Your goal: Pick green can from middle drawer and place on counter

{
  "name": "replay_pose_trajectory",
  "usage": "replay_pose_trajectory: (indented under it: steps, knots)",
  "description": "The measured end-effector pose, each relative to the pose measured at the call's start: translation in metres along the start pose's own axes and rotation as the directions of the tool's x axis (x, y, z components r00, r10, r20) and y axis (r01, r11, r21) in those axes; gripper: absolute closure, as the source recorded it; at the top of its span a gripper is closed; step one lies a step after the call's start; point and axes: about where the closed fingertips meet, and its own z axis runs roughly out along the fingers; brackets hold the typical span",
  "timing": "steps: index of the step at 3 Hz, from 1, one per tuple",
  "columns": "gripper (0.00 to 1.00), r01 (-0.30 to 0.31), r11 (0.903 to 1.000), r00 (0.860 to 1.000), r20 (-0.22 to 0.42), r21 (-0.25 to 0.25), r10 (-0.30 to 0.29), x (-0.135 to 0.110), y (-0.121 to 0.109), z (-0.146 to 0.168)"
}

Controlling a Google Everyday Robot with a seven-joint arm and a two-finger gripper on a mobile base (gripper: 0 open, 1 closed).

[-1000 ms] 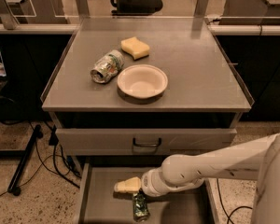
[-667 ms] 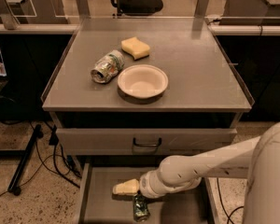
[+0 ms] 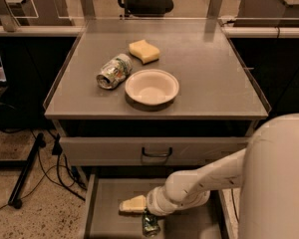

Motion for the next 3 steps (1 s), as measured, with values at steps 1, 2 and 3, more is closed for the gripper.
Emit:
replay_pose_trajectory:
  steps: [1, 2, 3]
  knots:
    - [0.0, -0.024, 0.9988, 1.0, -0.014, 0.044, 0.025, 0.005, -0.014, 0.019]
    - [0.0, -0.05, 0.9966, 0.998, -0.03, 0.066, 0.053, 0.008, -0.027, 0.033]
    - [0.17, -0.077, 0.9901, 0.996, -0.041, 0.117, 0.083, 0.013, -0.041, 0.047]
